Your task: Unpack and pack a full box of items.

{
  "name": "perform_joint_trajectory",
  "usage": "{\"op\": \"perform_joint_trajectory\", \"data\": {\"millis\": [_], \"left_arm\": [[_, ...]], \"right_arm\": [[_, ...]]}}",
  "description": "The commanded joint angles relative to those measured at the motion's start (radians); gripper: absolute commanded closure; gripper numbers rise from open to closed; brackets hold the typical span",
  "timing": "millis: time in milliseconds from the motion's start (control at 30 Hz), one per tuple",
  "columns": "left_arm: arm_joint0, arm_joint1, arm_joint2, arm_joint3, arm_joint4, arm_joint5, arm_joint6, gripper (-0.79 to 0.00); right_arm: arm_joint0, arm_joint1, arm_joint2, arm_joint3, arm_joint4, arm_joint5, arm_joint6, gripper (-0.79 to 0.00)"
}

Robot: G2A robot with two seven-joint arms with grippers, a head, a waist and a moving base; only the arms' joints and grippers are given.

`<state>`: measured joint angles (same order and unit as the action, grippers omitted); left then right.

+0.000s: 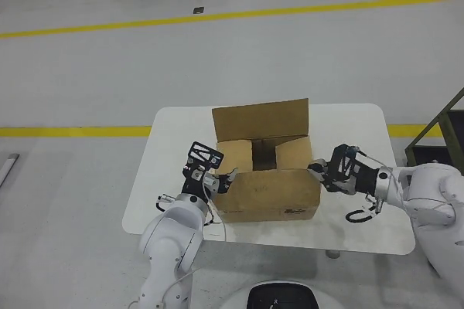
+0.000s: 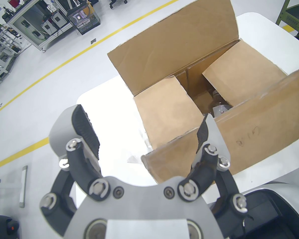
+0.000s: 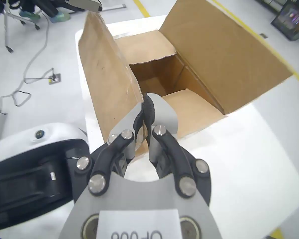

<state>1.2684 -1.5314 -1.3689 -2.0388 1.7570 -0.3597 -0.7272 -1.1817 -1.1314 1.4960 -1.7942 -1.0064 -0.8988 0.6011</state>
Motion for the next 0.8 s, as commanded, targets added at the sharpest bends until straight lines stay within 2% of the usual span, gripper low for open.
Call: {"op": "perform_joint_trajectory", "data": {"millis": [0, 133, 367, 533, 733, 767], "left_arm": [[0.008, 0.002, -0.001, 0.002, 0.001, 0.010, 0.020, -0.785], [0.007, 0.005, -0.002, -0.008, 0.009, 0.029, 0.041, -0.785], [-0.012, 0.014, 0.011, 0.001, 0.074, 0.012, 0.021, -0.785], [-0.021, 0.020, 0.037, 0.009, 0.130, -0.029, -0.016, -0.785], [-0.013, 0.029, 0.064, -0.008, 0.161, -0.121, -0.048, -0.785], [-0.010, 0.031, 0.068, -0.010, 0.164, -0.141, -0.053, -0.785]], "right_arm": [[-0.026, 0.002, 0.009, -0.035, -0.106, -0.022, -0.109, 0.000], [-0.090, 0.008, 0.023, -0.083, -0.263, -0.043, -0.280, 0.000], [-0.188, 0.016, 0.030, -0.124, -0.488, 0.023, -0.549, 0.000], [-0.227, 0.024, 0.032, -0.133, -0.589, 0.044, -0.668, 0.000], [-0.248, 0.031, 0.036, -0.124, -0.612, 0.053, -0.721, 0.000], [-0.250, 0.031, 0.037, -0.121, -0.607, 0.058, -0.723, -0.040]]}}
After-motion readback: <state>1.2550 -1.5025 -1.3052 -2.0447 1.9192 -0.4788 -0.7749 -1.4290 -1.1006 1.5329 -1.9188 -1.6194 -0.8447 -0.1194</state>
